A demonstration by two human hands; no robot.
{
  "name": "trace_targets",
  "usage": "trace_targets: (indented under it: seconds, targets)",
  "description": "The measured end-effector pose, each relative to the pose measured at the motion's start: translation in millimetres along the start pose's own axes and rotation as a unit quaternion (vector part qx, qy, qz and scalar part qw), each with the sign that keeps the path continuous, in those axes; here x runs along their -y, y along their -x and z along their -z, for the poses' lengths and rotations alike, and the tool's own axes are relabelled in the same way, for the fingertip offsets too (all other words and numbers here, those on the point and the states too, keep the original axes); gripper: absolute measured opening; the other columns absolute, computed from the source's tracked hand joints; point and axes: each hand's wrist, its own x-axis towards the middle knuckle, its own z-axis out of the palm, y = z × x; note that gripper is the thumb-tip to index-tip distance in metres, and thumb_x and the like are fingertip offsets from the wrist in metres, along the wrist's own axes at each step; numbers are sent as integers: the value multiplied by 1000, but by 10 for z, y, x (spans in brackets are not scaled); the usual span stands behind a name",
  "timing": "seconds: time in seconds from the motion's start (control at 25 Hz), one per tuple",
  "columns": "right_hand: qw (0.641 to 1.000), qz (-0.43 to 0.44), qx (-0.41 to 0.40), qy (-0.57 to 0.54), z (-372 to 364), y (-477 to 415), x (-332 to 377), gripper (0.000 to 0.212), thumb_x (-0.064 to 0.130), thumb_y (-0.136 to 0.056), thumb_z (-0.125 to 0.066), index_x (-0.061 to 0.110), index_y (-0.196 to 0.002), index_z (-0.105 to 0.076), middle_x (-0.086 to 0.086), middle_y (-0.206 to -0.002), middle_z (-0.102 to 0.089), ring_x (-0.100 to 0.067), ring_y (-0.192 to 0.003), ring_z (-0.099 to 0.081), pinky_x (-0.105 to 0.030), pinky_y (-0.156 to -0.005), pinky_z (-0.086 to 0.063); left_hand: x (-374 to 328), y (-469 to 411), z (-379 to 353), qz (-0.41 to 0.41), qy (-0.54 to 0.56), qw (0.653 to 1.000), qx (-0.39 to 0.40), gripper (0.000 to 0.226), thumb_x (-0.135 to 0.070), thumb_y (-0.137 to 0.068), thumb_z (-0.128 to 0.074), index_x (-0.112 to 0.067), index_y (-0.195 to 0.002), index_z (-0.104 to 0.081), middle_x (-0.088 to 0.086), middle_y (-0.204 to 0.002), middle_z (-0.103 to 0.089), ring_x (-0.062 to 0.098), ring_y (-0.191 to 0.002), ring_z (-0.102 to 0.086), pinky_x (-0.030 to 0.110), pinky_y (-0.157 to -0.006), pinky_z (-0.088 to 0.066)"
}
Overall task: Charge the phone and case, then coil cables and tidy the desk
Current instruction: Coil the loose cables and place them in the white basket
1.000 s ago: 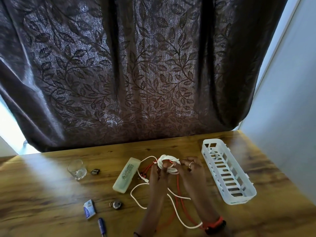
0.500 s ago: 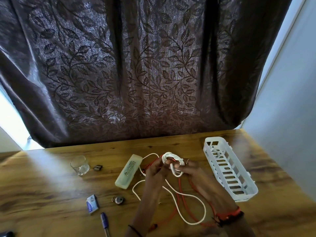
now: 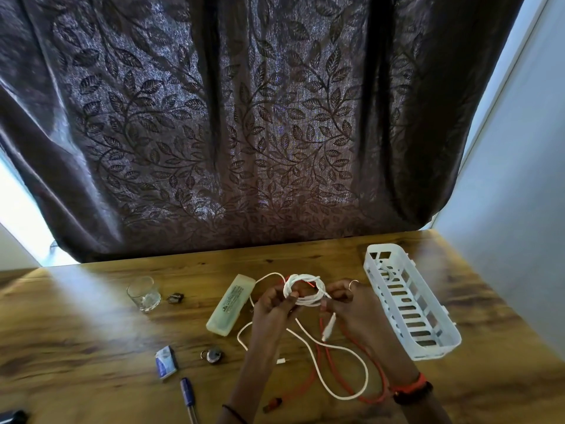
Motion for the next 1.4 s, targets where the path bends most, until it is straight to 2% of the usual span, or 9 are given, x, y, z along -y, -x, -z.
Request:
trace_targets:
  seconds: [0.2, 0.36, 0.48, 0.6, 0.8, 0.96, 1.12, 1.24, 1.4]
  targets:
    - [998, 55, 37, 15, 39, -28, -5, 26, 13, -79, -71, 20, -104, -69, 5, -85, -71, -8, -79, -68, -18, -72, -51, -46, 17, 40, 55, 3, 995, 78, 28, 1, -86, -59, -8, -113, -60, 12, -111, -68, 24, -104, -66, 31, -84, -55]
    - [980, 123, 88, 128, 53, -39, -29, 22, 25, -81, -69, 29, -103, -72, 11, -99, -71, 2, -91, -62, -7, -78, -43, -85, 22, 62, 48, -169, 975, 134, 37, -6, -85, -63, -23, -118, -58, 5, -111, -67, 22, -105, -64, 41, -92, -52]
    - [949, 161, 151, 224, 76, -26, -18, 22, 29, -85, -60, 40, -100, -70, 12, -106, -70, -1, -95, -61, -16, -81, -44, -148, 19, 103, -22, -291, 936, 195, 41, -9, -84, -66, -29, -119, -58, -8, -104, -69, 3, -94, -66, 20, -82, -53]
    - [943, 222, 155, 193, 137, -72, 1, 18, 25, -85, -60, 31, -94, -74, 11, -104, -71, 4, -97, -58, -6, -77, -39, -185, 20, 96, -75, -369, 907, 188, 40, -11, -85, -67, -30, -119, -59, -15, -99, -68, -3, -90, -65, 17, -80, -53]
    - [920, 310, 97, 218, 196, -113, -41, 20, 15, -82, -62, 20, -97, -75, 4, -97, -74, -6, -92, -61, -4, -78, -40, -120, -48, 46, -216, -495, 827, 158, 38, -3, -88, -59, -15, -124, -59, -3, -115, -58, 0, -96, -53, -1, -76, -38]
    - [885, 383, 54, 261, 247, -152, -94, 26, 31, -82, -52, 22, -93, -74, 8, -90, -74, -6, -84, -62, -28, -91, -45, -90, -71, -13, -277, -520, 788, 180, 43, 3, -88, -56, -12, -129, -55, 3, -129, -54, 9, -111, -53, -2, -85, -34]
    - [838, 451, -56, 301, 332, -227, -130, 26, 29, -83, -51, 25, -88, -75, 10, -82, -73, -1, -84, -52, -33, -99, -35, -119, -29, -64, -275, -534, 782, 166, 35, -8, -94, -49, -15, -128, -56, 3, -129, -52, 15, -110, -58, 19, -90, -47]
    - [811, 465, -122, 334, 333, -206, -166, 33, 34, -95, -42, 25, -93, -74, 9, -94, -72, -9, -90, -54, -38, -95, -40, -124, -21, -104, -286, -545, 773, 152, 34, -14, -97, -45, -16, -129, -55, 5, -123, -51, 18, -102, -60, 30, -86, -51]
    - [836, 401, -171, 333, 222, -90, -212, 28, 22, -87, -51, 17, -105, -71, -5, -100, -67, -15, -90, -58, -26, -77, -51, -83, 8, -157, -309, -507, 796, 120, 32, -13, -96, -45, -11, -127, -56, 8, -120, -52, 19, -104, -59, 26, -88, -49]
